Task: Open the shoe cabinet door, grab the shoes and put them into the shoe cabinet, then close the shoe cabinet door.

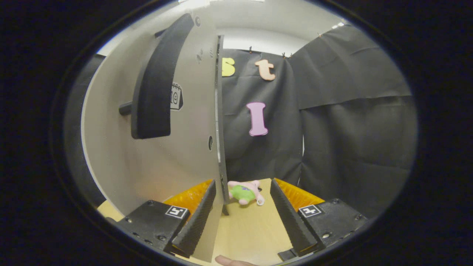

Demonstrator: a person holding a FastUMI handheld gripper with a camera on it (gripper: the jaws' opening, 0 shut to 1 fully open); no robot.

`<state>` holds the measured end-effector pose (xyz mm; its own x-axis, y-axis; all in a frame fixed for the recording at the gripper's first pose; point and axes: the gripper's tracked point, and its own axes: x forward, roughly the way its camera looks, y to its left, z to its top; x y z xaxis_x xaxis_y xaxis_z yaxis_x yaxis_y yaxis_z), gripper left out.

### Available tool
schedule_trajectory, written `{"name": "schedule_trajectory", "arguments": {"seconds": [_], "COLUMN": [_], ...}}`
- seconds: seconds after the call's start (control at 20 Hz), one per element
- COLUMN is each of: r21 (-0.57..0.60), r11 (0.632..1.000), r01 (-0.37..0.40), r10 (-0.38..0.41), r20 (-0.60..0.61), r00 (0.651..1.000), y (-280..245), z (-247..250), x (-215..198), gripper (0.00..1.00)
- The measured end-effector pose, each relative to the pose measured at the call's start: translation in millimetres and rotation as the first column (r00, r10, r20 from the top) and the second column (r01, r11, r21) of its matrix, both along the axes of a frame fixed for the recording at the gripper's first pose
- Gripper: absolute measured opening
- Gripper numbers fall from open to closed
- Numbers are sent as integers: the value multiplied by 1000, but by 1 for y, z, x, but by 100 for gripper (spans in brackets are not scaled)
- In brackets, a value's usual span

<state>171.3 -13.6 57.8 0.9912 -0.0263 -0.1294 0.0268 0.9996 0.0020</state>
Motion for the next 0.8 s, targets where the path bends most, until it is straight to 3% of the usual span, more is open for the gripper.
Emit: {"name": "schedule_trajectory", "arguments": {"seconds": [0.4,0.8], "r21": [27,10], "r11": [997,999], "r01": [66,33], "r10": [-67,-33], "r20": [57,52], "r00": [996,998], "y": [14,52], "z": [3,-7], "x": [-19,-21], "gripper": [94,94]}}
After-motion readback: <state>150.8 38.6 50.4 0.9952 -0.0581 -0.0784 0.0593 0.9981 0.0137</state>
